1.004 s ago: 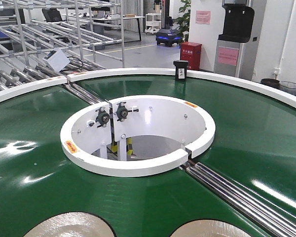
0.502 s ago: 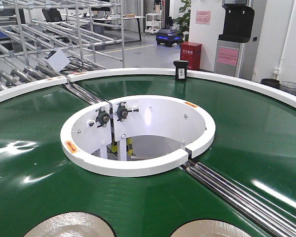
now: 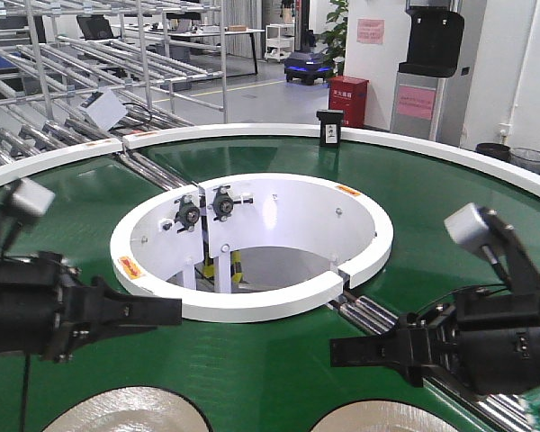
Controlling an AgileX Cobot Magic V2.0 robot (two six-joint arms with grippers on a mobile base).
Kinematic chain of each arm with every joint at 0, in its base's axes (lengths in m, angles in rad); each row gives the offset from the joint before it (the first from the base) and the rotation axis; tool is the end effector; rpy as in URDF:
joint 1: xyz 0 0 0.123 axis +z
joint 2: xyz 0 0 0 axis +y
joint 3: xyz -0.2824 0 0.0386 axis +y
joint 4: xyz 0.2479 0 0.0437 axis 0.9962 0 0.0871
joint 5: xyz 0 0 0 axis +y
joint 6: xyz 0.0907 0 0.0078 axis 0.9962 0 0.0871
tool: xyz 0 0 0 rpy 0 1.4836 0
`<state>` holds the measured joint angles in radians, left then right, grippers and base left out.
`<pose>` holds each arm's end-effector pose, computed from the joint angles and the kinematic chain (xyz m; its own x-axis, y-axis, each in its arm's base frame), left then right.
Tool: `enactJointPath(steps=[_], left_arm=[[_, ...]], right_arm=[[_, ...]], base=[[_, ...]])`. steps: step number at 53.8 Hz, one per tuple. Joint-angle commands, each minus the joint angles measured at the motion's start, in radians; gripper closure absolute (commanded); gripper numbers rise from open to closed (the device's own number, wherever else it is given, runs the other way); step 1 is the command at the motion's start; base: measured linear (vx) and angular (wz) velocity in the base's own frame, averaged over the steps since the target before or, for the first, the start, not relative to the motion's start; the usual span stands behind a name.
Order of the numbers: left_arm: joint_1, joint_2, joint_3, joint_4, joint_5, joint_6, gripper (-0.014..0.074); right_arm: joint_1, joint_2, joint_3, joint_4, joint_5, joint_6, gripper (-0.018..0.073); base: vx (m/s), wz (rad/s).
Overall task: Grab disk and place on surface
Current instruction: 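Lower both grippers to the rims of the two cream plates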
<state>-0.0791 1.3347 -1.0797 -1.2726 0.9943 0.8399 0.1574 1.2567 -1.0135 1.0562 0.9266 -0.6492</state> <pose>0.2608 -0.0939 0.3560 -0.6966 -0.0742 -0.7137 0.5733 0.5405 -0.6158 0.2359 0.1017 0.3423 -0.7569 0.0002 -0.6535 -0.5036 0.6370 0.5836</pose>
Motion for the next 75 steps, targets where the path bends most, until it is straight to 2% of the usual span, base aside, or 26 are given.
enactJointPath(steps=[1,8,13,18,22,30,39,43,48,51,56,61,66,75], left_arm=[[0.042,0.035,-0.034,0.000,-0.020,-0.036,0.0147],[0.169,0.126,-0.031,0.213,-0.043,-0.132,0.0147],[0.246,0.195,-0.031,0.303,-0.044,-0.155,0.0147],[0.309,0.278,-0.031,0.305,-0.054,-0.148,0.0147],[0.332,0.325,-0.031,0.311,-0.072,-0.119,0.0147],[0.338,0.407,-0.031,0.357,-0.125,-0.075,0.0147],[0.337,0.464,-0.031,0.357,-0.145,-0.051,0.0147],[0.332,0.492,-0.031,0.344,-0.102,-0.005,0.0150],[0.321,0.527,-0.031,0.284,-0.019,0.076,0.0176],[0.312,0.549,-0.031,0.235,0.041,0.112,0.0223],[0.303,0.575,-0.031,0.202,0.103,0.117,0.0380],[0.304,0.582,-0.031,0.187,0.122,0.110,0.0610],[0.308,0.578,-0.031,0.142,0.140,0.109,0.0606],[0.324,0.568,-0.034,-0.058,0.248,0.146,0.0605]], right_arm=[[-0.057,0.009,-0.037,0.057,0.052,-0.012,0.0027],[-0.232,0.056,-0.035,-0.005,0.159,0.024,0.0027],[-0.342,0.085,-0.034,-0.008,0.160,0.030,0.0027],[-0.407,0.104,-0.034,-0.007,0.148,0.030,0.0027],[-0.423,0.115,-0.034,-0.010,0.135,0.030,0.0028],[-0.419,0.125,-0.034,-0.013,0.116,0.023,0.0028],[-0.419,0.128,-0.034,-0.011,0.100,0.023,0.0028],[-0.419,0.128,-0.034,-0.009,0.088,0.023,0.0028],[-0.419,0.128,-0.034,-0.007,0.079,0.023,0.0028],[-0.419,0.128,-0.034,-0.007,0.077,0.023,0.0028],[-0.419,0.128,-0.034,-0.007,0.077,0.023,0.0028],[-0.419,0.128,-0.034,-0.008,0.077,0.023,0.0028],[-0.419,0.128,-0.034,-0.015,0.077,0.023,0.0028],[-0.419,0.128,-0.034,-0.083,0.068,0.042,0.0028]], base=[[0.00,0.00],[0.00,0.00],[0.00,0.00],[0.00,0.00],[0.00,0.00],[0.00,0.00],[0.00,0.00],[0.00,0.00],[0.00,0.00],[0.00,0.00],[0.00,0.00],[0.00,0.00],[0.00,0.00],[0.00,0.00]])
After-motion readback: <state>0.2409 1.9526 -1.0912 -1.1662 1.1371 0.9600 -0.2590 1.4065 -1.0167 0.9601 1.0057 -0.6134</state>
